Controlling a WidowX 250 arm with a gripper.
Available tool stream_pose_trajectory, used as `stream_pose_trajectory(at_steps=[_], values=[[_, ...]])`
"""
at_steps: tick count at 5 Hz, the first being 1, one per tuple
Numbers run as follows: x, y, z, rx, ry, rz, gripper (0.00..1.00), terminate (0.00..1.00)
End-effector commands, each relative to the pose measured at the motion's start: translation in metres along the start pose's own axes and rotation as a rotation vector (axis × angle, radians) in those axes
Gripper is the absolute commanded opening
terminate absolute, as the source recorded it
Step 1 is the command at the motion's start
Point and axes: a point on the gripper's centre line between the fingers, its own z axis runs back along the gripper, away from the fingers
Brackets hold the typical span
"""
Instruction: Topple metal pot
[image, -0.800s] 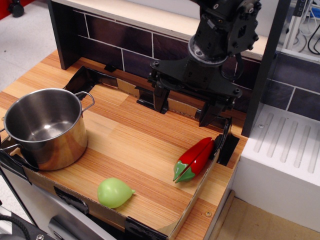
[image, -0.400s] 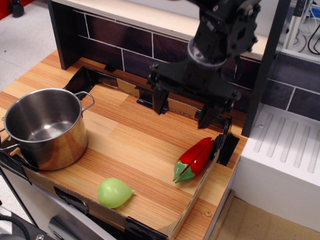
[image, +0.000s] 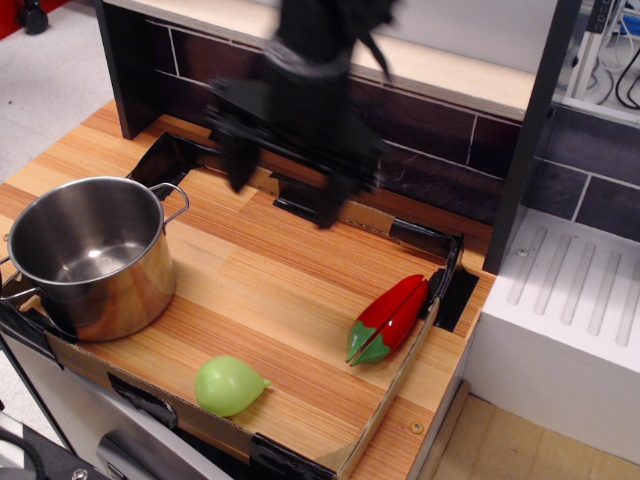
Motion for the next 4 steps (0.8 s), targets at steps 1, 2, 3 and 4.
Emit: stream_pose_trajectory(at_steps=[1,2,3,4], values=[[0.003,0.071,0.022,-0.014,-0.017,-0.147,1.0,0.0],[0.007,0.104,0.0,-0.058,0.07,-0.265,1.0,0.0],[0.008,0.125,-0.022,-0.084,0.114,-0.305,1.0,0.0],[-0.001,0.135,-0.049,-0.08,0.143,-0.362,1.0,0.0]])
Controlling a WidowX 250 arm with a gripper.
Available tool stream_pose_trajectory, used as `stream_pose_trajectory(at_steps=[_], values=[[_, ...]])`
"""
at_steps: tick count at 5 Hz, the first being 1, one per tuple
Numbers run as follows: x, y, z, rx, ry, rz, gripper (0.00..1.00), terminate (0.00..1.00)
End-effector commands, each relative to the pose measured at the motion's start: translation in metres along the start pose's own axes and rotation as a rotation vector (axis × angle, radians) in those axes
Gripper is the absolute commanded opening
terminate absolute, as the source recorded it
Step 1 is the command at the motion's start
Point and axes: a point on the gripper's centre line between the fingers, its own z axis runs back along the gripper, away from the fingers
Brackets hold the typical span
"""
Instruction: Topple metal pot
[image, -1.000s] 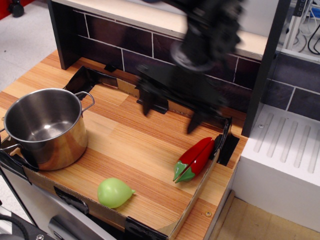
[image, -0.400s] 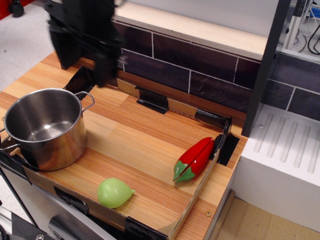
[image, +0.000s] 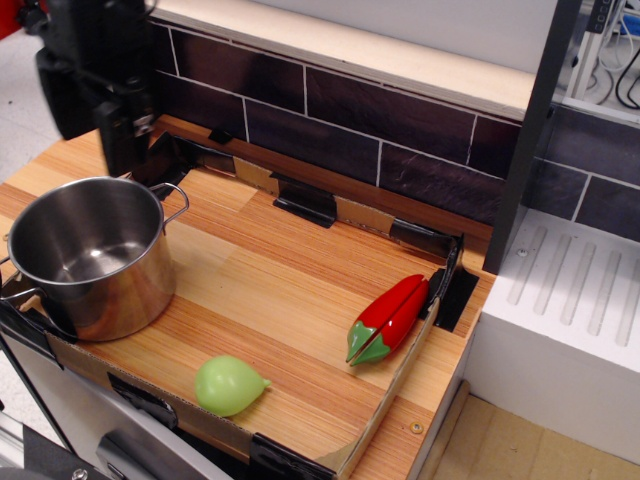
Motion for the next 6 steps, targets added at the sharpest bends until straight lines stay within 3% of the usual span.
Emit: stream_pose_trajectory(at_steps=[1,3,4,6], values=[[-0.001,0.018,-0.026,0.059,-0.011,-0.085,1.0,0.0],[0.003,0.014,-0.039,0.093,-0.007,-0.083,1.0,0.0],[0.006,0.014,-0.041,0.114,-0.031,-0.058,0.0,0.0],[0.015,0.015,-0.025,0.162,-0.101,0.023,0.0,0.0]])
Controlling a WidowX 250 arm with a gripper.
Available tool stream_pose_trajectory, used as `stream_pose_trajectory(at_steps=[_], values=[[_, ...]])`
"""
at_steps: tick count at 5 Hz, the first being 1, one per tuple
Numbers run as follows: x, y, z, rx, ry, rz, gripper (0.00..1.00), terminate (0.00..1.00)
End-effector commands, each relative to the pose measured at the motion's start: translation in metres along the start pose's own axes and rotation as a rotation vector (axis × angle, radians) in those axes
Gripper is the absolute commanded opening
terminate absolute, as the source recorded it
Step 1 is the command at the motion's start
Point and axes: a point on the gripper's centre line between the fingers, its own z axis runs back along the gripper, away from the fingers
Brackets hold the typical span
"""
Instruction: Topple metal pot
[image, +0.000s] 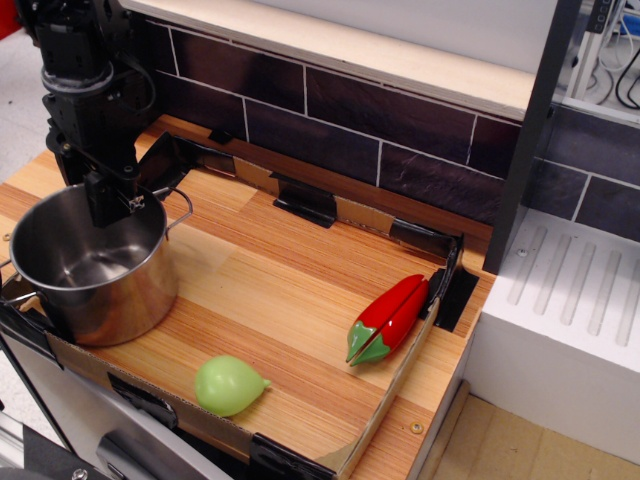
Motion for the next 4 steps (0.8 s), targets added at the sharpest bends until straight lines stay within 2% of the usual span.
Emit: stream_pose_trajectory(at_steps=[1,2,3,4], values=[[0.027,0.009,0.04,0.139,-0.118,0.148,0.0,0.0],[0.035,0.005,0.054,0.214,-0.169,0.213,0.0,0.0],[0.046,-0.001,0.074,0.367,-0.27,0.284,0.0,0.0],[0.048,-0.007,0.084,0.542,-0.329,0.3,0.0,0.0]])
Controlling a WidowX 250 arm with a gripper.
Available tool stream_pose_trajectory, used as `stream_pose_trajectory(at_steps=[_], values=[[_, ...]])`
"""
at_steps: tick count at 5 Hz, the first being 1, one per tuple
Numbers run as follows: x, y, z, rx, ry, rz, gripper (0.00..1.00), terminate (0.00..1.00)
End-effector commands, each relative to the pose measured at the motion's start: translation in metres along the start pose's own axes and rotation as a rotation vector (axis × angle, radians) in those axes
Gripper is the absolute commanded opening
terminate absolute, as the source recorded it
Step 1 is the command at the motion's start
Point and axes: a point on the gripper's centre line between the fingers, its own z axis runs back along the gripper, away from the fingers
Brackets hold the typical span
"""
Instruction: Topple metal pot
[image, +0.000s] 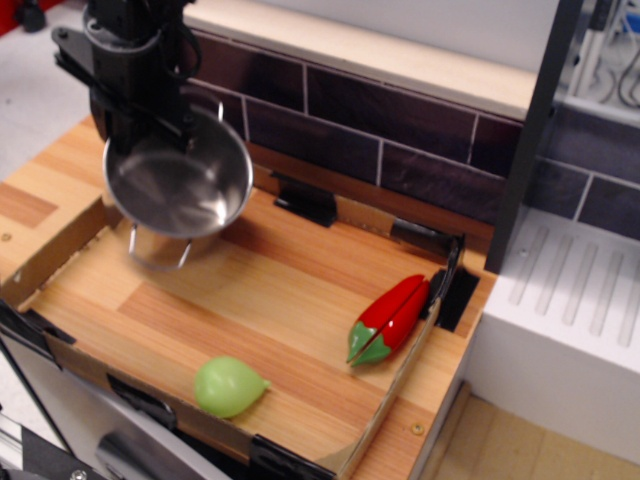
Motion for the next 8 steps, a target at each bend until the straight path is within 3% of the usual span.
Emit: stream_pose_trajectory(at_steps=[1,2,3,6,7,8], values=[[0.019,0.006,0.029,0.299,-0.139,-0.005,0.0,0.0],[0.013,0.003,0.033,0.437,-0.107,-0.057,0.0,0.0],[0.011,0.008,0.034,0.538,-0.107,-0.067,0.0,0.0],[-0.001,-0.013,-0.001,0.57,-0.11,-0.088,0.0,0.0],[-0.004,-0.015,0.003,0.528,-0.046,-0.072,1.0,0.0],[-0.004,-0.014,0.004,0.457,0.013,-0.05,1.0,0.0]])
